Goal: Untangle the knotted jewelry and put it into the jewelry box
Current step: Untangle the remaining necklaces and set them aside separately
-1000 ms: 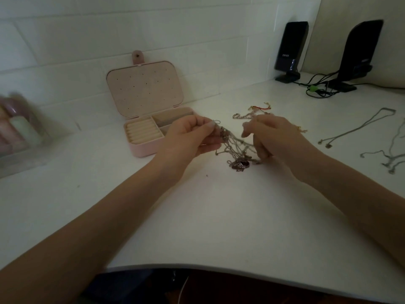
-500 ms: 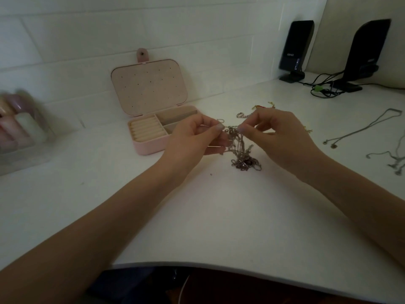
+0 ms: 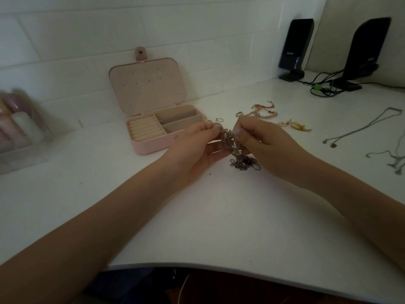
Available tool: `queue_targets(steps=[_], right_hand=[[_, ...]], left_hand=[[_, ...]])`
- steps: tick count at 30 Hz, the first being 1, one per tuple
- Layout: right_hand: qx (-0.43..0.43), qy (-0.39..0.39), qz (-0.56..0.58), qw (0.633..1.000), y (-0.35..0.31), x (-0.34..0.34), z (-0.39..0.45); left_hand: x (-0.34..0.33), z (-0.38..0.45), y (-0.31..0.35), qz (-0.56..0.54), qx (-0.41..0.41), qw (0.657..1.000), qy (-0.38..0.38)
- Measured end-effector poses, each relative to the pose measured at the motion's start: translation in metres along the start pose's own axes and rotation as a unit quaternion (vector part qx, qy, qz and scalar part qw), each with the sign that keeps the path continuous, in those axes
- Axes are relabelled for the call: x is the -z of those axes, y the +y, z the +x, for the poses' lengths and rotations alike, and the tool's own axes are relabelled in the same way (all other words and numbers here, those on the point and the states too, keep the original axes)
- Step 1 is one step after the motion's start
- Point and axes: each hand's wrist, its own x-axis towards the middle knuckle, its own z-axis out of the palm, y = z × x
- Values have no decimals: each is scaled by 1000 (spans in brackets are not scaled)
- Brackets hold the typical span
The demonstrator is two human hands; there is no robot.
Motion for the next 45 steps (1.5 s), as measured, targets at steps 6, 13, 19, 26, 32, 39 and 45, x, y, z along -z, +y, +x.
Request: queue_targets(steps=[6,13,19,26,32,39,45], right_hand=[[-76,-2,51,996,-5,-2,1],[-208,-19,385,899,-14,0,0],[-206,-41,411,887,-11,1,1],[-261,-32,456,850,-9,6,4],[-204,-46,425,881,-4,12,4],[-162,-69,326,929,2,13,2],[-113,-13,237,965,2,15,2]], left_hand=[[0,2,0,46,-22,999,-4],[3,-3,1,207,-67,976,-34],[3,-6,1,240,-104,965,-17],[6,-5,1,244,-136,959,-35],[8,-3,-2,241,-172,954,-32],[13,-2,-1,251,-218,942,-37],[14,-1,2,205,-203,957,-36]])
